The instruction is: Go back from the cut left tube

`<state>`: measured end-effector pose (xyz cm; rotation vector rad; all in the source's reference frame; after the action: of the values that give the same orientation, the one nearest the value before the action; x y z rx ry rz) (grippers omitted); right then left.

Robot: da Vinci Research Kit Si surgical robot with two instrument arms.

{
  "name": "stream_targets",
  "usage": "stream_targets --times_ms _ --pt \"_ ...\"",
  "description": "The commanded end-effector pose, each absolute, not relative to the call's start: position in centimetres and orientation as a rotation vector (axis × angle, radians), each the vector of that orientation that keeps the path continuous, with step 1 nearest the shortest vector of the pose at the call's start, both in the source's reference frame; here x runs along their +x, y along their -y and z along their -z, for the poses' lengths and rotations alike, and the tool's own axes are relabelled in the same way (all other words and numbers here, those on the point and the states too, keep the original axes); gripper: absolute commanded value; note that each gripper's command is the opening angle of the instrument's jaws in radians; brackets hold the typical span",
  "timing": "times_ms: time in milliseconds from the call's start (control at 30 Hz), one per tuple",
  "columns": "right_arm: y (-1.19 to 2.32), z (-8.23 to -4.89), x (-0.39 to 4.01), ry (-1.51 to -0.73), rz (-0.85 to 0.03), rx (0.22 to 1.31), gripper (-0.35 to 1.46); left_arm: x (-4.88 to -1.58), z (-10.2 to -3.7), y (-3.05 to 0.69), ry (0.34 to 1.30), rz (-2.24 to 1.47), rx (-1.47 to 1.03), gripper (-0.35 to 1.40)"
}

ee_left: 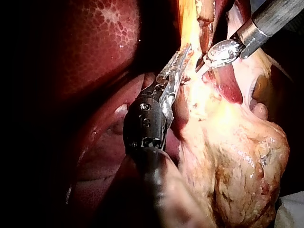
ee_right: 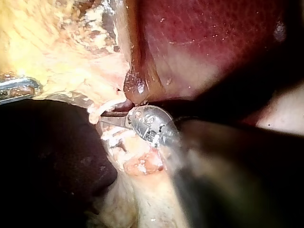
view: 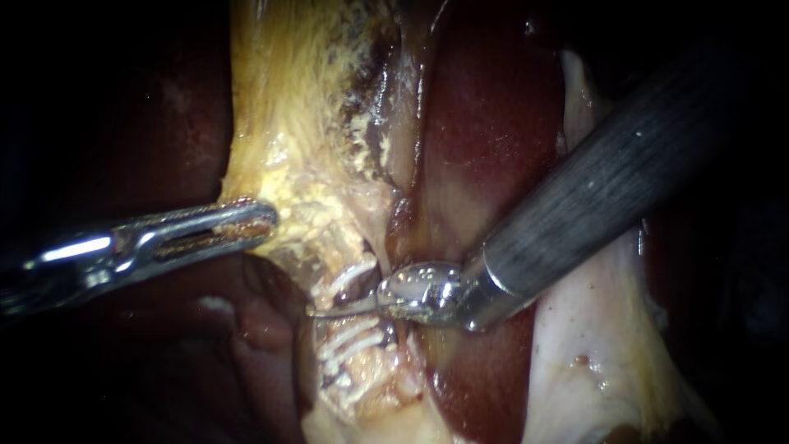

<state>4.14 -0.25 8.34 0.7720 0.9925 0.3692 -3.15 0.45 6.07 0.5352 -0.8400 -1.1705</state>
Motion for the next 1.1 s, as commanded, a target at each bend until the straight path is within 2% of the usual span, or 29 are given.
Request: stream_targets --times_ms 33,167,300,500,633,933,1067,1100 --pt "0.25 -8.34 4.13 -0.994 -0.37 0.771 -0.35 -3.15 -6.07 -0.45 0.84 1.17 0.535 -0.35" --pt "0.26 -8.33 4.1 -0.994 -0.368 0.772 -0.35 -3.15 -6.07 -0.44 0.84 1.17 0.535 -0.35" --pt "0.27 -8.32 4.09 -0.994 -0.367 0.773 0.29 -3.14 -6.07 -0.44 0.84 1.17 0.535 -0.35" --pt "0.28 -8.31 4.09 -0.995 -0.373 0.762 0.77 -3.14 -6.07 -0.45 0.84 1.17 0.536 -0.35" --pt "0.28 -8.31 4.08 -0.995 -0.387 0.741 1.01 -3.13 -6.07 -0.45 0.84 1.169 0.536 -0.35" --pt "0.33 -8.21 4.02 -0.991 -0.392 0.741 1.18 -3.12 -6.1 -0.46 0.841 1.168 0.537 -0.35" --pt "0.42 -8.09 3.97 -1.016 -0.332 0.719 1.31 -3.09 -6.13 -0.48 0.841 1.166 0.539 -0.35" --pt "0.45 -8.05 3.94 -1.029 -0.295 0.698 1.33 -3.08 -6.13 -0.48 0.841 1.165 0.539 -0.35"
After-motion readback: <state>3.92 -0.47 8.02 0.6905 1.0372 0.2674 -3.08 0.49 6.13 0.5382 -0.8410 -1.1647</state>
